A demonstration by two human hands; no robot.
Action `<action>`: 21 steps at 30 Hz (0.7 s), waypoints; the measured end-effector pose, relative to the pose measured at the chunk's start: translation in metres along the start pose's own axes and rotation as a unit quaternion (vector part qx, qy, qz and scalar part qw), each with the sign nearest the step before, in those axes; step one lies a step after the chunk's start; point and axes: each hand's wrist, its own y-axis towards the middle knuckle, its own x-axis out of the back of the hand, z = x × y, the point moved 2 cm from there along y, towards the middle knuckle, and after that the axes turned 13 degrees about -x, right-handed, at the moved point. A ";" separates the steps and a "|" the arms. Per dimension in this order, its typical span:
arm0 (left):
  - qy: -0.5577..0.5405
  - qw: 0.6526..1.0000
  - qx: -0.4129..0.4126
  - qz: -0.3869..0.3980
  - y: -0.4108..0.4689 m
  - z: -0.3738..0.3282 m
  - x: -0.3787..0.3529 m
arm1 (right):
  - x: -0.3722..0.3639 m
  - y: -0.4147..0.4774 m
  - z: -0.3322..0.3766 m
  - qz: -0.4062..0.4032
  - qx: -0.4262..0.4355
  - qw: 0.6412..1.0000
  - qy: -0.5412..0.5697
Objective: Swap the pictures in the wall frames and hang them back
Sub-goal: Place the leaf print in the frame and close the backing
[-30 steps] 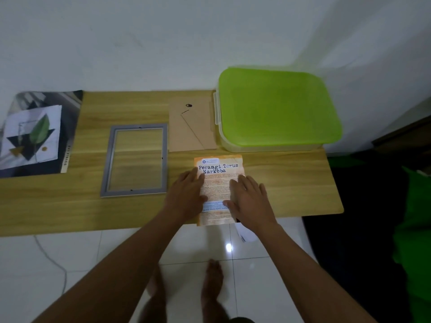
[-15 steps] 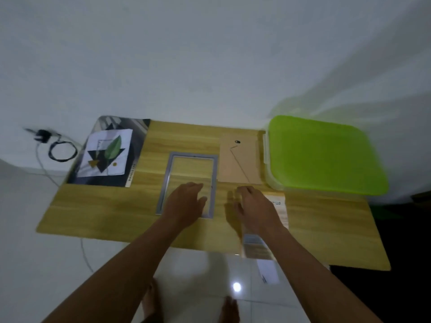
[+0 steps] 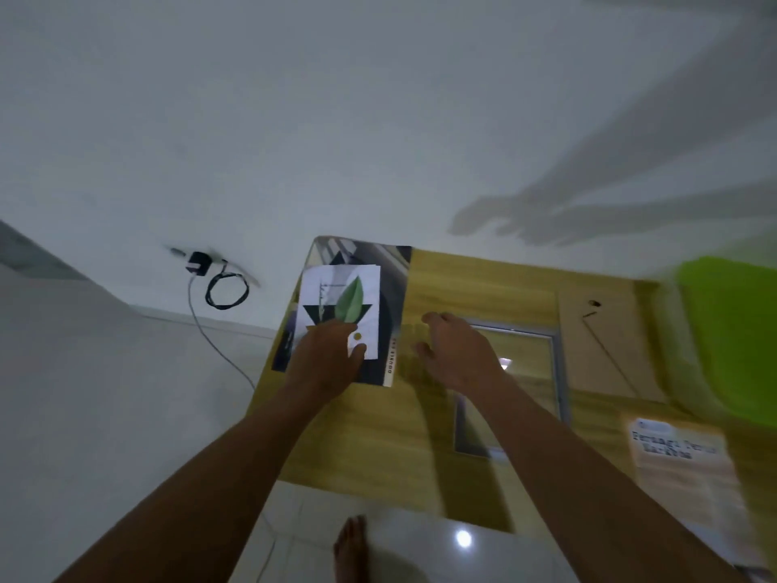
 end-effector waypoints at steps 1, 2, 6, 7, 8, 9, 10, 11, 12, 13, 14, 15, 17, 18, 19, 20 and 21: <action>0.008 1.000 -0.005 0.008 0.004 0.017 0.003 | -0.007 0.009 0.014 -0.002 0.003 1.000 0.000; 0.012 1.000 -0.011 0.013 0.009 0.032 0.005 | -0.014 0.017 0.027 0.000 0.003 1.000 0.002; -0.004 1.000 0.003 0.021 0.029 0.080 0.011 | -0.040 0.048 0.062 0.025 -0.009 1.000 -0.012; -0.008 1.000 0.004 0.025 0.034 0.090 0.011 | -0.046 0.054 0.068 0.030 -0.012 0.999 -0.020; -0.007 0.999 0.001 0.031 0.038 0.098 0.009 | -0.052 0.058 0.072 0.036 -0.017 0.999 -0.027; -0.003 0.999 -0.002 0.037 0.041 0.105 0.006 | -0.057 0.063 0.076 0.037 -0.025 0.998 -0.037; 0.003 0.999 -0.007 0.041 0.043 0.111 0.003 | -0.063 0.066 0.079 0.035 -0.034 0.998 -0.048; 0.011 0.999 -0.009 0.047 0.045 0.116 0.000 | -0.067 0.070 0.081 0.035 -0.049 0.997 -0.058; 0.017 0.999 -0.009 0.050 0.046 0.118 -0.003 | -0.071 0.072 0.083 0.034 -0.066 0.995 -0.065; 0.020 0.999 -0.005 0.050 0.048 0.121 -0.006 | -0.074 0.075 0.085 0.031 -0.083 0.994 -0.068; 0.022 0.999 -0.003 0.047 0.049 0.123 -0.008 | -0.077 0.077 0.087 0.025 -0.098 0.993 -0.068; 0.027 0.999 0.000 0.044 0.050 0.125 -0.010 | -0.079 0.079 0.089 0.019 -0.109 0.992 -0.063; 0.040 0.998 0.001 0.042 0.053 0.128 -0.012 | -0.084 0.081 0.093 0.015 -0.129 0.991 -0.037; 0.042 0.998 0.001 0.040 0.053 0.129 -0.012 | -0.086 0.081 0.095 0.016 -0.138 0.990 -0.014; 0.043 0.998 0.003 0.038 0.053 0.129 -0.012 | -0.087 0.081 0.095 0.015 -0.150 0.989 0.014; 0.042 0.998 0.002 0.036 0.053 0.130 -0.013 | -0.089 0.082 0.094 0.009 -0.166 0.985 0.050; 0.041 0.998 0.002 0.036 0.054 0.130 -0.012 | -0.090 0.083 0.093 0.000 -0.183 0.979 0.093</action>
